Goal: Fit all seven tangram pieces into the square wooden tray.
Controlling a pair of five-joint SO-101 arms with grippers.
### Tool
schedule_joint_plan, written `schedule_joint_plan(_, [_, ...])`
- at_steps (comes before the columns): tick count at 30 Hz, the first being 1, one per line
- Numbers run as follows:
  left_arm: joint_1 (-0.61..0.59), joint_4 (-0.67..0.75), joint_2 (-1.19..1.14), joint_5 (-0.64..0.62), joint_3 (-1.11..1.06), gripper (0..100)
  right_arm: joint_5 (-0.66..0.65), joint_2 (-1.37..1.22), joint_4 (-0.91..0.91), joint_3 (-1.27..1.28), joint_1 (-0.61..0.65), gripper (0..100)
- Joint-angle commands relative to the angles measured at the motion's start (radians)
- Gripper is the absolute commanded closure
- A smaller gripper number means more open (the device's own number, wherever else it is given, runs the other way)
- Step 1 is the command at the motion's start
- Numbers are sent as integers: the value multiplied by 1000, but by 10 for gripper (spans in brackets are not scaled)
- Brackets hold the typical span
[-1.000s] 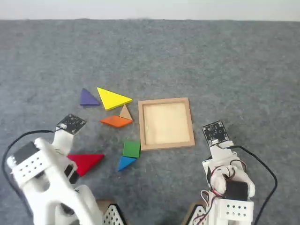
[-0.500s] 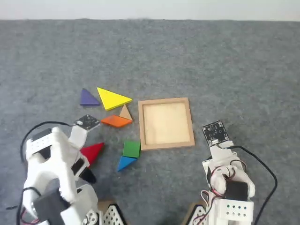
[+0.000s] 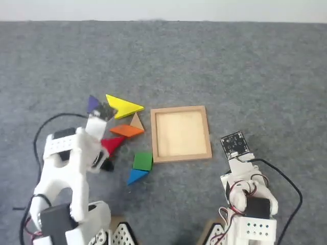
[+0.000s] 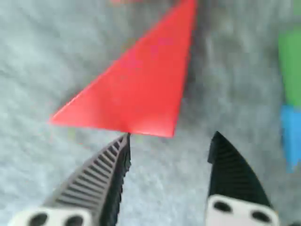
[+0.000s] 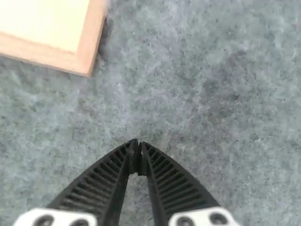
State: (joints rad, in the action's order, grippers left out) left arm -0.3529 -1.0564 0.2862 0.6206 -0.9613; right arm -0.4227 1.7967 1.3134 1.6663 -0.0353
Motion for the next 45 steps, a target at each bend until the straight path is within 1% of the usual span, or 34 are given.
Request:
schedule_joint_plan(1, [52,5,-2,-94,125,735,-8,16,2,17,5,991])
schedule_joint_plan(5, [91,6,-3,-152,202,734,-8,16,2,17,5,991])
schedule_joint_plan(8, [98,0,-3,-144,240,727,-8,16,2,17,5,991])
schedule_joint_plan(10, [95,-46,-3,-112,262,690,-8,16,2,17,5,991])
schedule_joint_plan(12, [97,-83,-5,-35,263,655,-8,16,2,17,5,991])
schedule_joint_plan(16, [64,-84,-26,114,274,652,-8,16,2,17,4,991])
schedule_joint_plan(20, [29,-74,-144,255,343,652,-8,16,2,17,5,991])
schedule_joint_plan(23, [28,-78,-241,347,424,652,-8,16,2,17,5,991])
schedule_joint_plan(25, [31,-78,-284,434,466,652,-8,16,2,17,5,991])
schedule_joint_plan(28, [28,-78,-325,565,495,652,-8,16,2,17,5,991])
schedule_joint_plan(31, [21,-74,-354,647,492,651,-8,16,2,17,5,991])
schedule_joint_plan(34, [23,-52,-396,681,493,651,-8,16,2,17,5,991])
schedule_joint_plan(39, [25,26,-505,686,498,651,-8,16,2,17,5,991])
schedule_joint_plan(43, [21,21,-535,681,530,652,-8,16,2,17,5,991])
schedule_joint_plan(45, [23,14,-539,664,535,673,-8,16,2,17,5,991])
